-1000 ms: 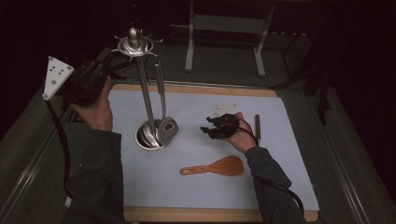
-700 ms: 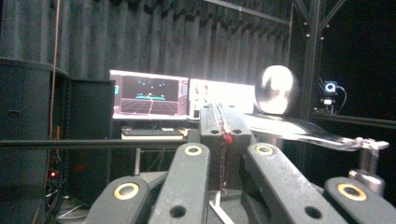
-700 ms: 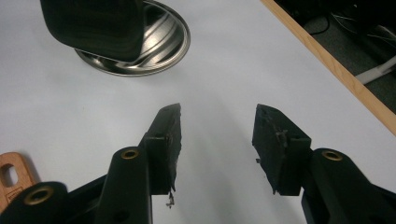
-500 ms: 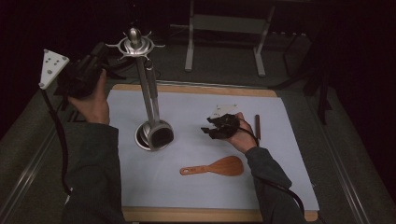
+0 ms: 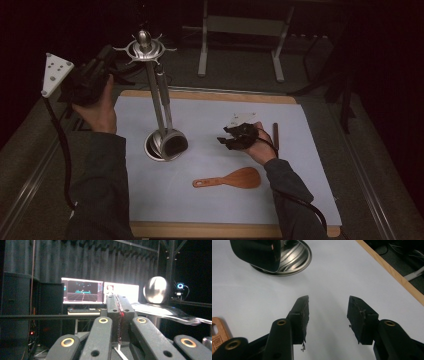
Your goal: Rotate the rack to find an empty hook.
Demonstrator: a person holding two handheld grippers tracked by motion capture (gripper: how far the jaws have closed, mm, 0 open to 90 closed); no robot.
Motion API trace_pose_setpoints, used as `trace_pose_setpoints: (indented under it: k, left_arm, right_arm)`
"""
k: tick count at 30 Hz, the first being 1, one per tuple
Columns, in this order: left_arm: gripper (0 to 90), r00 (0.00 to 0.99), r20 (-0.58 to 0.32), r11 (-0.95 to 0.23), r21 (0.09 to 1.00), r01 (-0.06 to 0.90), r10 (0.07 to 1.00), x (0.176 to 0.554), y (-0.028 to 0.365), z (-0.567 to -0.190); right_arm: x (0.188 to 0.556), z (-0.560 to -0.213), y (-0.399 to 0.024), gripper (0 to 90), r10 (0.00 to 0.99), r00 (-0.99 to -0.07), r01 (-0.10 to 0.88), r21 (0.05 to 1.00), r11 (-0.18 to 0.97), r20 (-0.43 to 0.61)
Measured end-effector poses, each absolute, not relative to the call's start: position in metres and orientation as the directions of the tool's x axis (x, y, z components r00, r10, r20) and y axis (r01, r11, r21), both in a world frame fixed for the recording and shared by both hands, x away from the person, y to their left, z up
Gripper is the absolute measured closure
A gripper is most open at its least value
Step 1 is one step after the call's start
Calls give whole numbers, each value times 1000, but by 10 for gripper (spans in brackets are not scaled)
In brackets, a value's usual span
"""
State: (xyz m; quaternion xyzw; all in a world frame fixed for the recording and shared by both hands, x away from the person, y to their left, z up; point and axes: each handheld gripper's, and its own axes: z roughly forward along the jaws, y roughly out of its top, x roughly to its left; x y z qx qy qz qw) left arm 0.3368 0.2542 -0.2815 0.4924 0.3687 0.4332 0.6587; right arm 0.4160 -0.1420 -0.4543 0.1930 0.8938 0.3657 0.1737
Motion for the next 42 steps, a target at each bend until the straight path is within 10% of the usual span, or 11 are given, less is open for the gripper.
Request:
trace_pose_setpoints:
  k: [42]
  left_arm:
    - [899,349,-96,157,976,-150,932,369,256,-274]
  right_arm:
    - [416,-463,-149,516,482,-862,238,714,658,-157]
